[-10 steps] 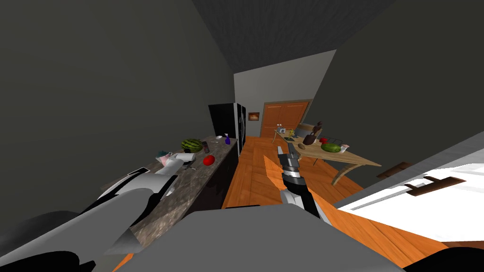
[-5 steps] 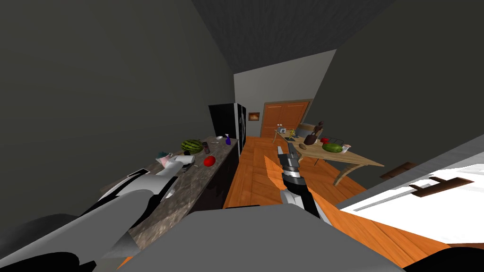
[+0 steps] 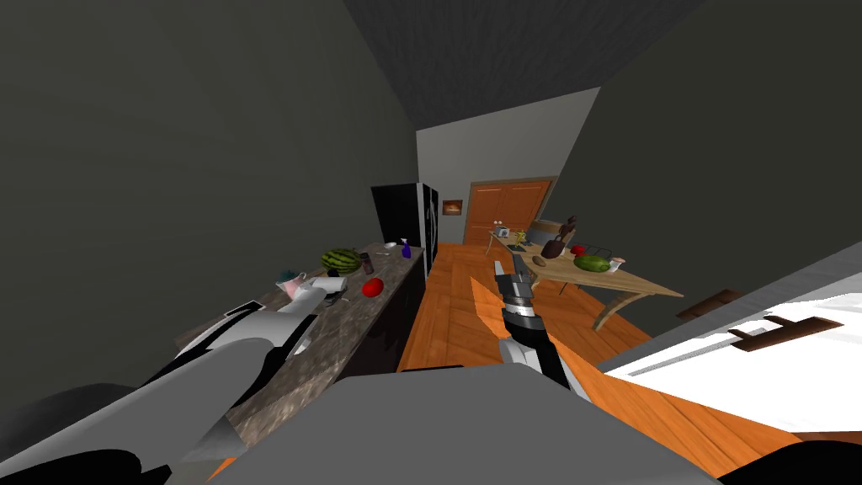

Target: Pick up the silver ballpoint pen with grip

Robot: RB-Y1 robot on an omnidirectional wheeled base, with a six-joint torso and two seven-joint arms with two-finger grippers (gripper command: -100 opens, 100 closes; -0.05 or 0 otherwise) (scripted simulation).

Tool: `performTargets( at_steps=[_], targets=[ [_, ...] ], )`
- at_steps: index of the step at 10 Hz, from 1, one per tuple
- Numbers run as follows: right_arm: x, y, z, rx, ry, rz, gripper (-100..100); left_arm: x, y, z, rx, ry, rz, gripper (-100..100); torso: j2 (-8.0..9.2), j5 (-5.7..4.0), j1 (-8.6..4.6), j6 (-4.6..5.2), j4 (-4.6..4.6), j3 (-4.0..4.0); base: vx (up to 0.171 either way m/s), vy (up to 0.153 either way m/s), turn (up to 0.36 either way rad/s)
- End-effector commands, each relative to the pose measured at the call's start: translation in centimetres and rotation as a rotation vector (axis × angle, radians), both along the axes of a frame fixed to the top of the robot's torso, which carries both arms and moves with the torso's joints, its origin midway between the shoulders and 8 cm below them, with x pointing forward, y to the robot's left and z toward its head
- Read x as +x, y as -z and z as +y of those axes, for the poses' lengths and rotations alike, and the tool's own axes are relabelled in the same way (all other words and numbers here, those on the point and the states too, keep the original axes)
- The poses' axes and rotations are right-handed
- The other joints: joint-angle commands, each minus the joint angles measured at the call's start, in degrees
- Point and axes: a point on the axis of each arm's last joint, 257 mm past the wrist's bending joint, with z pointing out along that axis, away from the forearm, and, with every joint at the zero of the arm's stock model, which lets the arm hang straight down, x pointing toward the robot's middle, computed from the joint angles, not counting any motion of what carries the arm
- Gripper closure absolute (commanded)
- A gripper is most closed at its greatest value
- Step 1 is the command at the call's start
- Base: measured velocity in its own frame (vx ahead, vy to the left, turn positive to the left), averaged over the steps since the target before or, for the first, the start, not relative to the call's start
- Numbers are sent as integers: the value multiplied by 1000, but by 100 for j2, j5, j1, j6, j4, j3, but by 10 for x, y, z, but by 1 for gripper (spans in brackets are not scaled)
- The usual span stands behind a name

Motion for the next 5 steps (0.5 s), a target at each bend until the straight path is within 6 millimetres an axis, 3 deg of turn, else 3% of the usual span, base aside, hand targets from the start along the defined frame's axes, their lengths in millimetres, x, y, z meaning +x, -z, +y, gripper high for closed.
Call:
performTargets(
  at_steps=[1, 2, 4, 5],
  targets=[
    [0, 0, 0, 0, 0, 0, 0, 0, 0, 0, 0, 0, 0, 0, 0, 0, 0, 0, 0, 0, 0, 0, 0],
    [0, 0, 0, 0, 0, 0, 0, 5, -12, 0, -4, -2, 1, 100, 0, 0, 0, 0, 0, 0, -36, -52, 13],
    [0, 0, 0, 0, 0, 0, 0, 5, -11, 1, -1, 0, -1, 100, 18, -5, -27, 1, 4, 10, -32, -46, 6],
    [0, 0, 0, 0, 0, 0, 0, 5, -10, 0, -3, -2, 1, 0, 13, -5, -17, 1, 4, 8, -3, -6, 1]
  ],
)
